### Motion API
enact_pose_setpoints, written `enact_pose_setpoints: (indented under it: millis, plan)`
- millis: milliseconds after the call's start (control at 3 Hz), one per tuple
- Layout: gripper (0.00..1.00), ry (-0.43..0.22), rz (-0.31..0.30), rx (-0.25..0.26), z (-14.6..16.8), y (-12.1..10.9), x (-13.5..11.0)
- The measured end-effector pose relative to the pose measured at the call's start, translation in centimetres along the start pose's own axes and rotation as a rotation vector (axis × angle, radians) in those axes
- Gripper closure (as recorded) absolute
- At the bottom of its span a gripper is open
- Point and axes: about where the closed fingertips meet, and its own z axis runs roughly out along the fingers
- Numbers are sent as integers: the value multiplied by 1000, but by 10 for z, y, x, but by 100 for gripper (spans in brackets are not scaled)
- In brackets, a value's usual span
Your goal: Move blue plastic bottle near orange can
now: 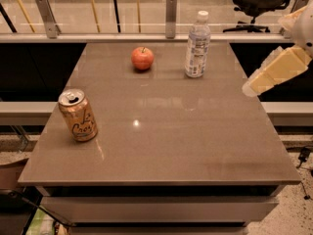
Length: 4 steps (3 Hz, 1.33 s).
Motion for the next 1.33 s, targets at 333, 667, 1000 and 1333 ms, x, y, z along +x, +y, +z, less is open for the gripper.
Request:
enact_pose_setpoints:
  millis: [333,667,1000,1333]
  plan:
    - [0,-56,72,51,16,-20,-6]
    - [0,-98,142,69,41,-37,-13]
    - [0,-98,142,69,41,-37,-13]
    - [0,-164,202,81,49,-43,-17]
